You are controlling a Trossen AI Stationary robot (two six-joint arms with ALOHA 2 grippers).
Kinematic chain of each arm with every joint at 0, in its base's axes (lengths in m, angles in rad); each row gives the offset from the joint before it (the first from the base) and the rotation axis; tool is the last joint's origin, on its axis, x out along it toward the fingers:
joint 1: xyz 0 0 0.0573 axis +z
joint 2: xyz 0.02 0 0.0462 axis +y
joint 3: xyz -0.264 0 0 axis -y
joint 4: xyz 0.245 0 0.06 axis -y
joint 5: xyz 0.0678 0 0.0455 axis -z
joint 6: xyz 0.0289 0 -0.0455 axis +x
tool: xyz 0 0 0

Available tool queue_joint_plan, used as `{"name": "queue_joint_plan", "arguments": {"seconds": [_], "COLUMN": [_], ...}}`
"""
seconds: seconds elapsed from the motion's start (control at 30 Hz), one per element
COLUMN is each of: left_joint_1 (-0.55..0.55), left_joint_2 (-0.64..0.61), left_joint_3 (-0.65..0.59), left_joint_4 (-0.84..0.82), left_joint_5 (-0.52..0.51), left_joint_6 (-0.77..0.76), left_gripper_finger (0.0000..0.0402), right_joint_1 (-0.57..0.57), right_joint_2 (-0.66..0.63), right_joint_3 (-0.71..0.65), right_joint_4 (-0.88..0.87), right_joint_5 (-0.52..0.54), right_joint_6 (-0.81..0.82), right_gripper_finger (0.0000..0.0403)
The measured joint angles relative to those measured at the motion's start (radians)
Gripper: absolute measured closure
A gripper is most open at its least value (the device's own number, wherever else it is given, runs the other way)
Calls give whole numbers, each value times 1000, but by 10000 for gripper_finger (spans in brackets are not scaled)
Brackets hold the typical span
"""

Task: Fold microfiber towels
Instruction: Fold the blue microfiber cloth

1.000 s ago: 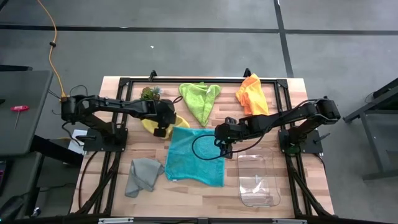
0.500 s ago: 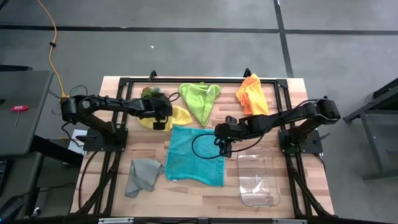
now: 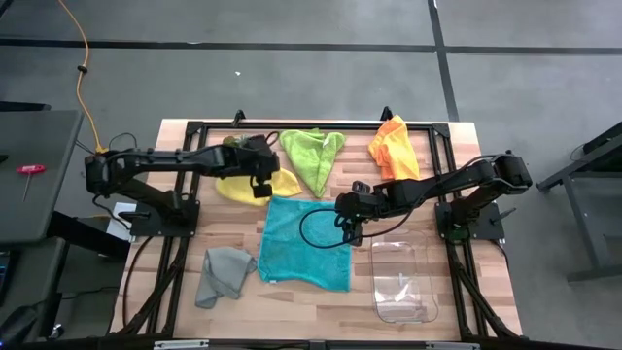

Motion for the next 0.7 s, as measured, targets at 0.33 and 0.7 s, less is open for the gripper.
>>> {"name": "queue_joint_plan", "arguments": {"seconds": [0.33, 0.7], "left_joint_1": [-129, -129], "left_joint_2": [73, 91], "left_joint_3": [-2, -1], "left_joint_4": [6, 33], "left_joint_5": [193, 321], "left_joint_6": [-171, -385], "left_gripper_finger": [264, 182], "right_joint_1": [-5, -75], "right_joint_2": [0, 0], "right_joint_3": [0, 0], "right_joint_4": [-10, -110], "right_joint_5": [2, 2], "right_joint_6": [-41, -147], "right_gripper_finger": [169, 169]}}
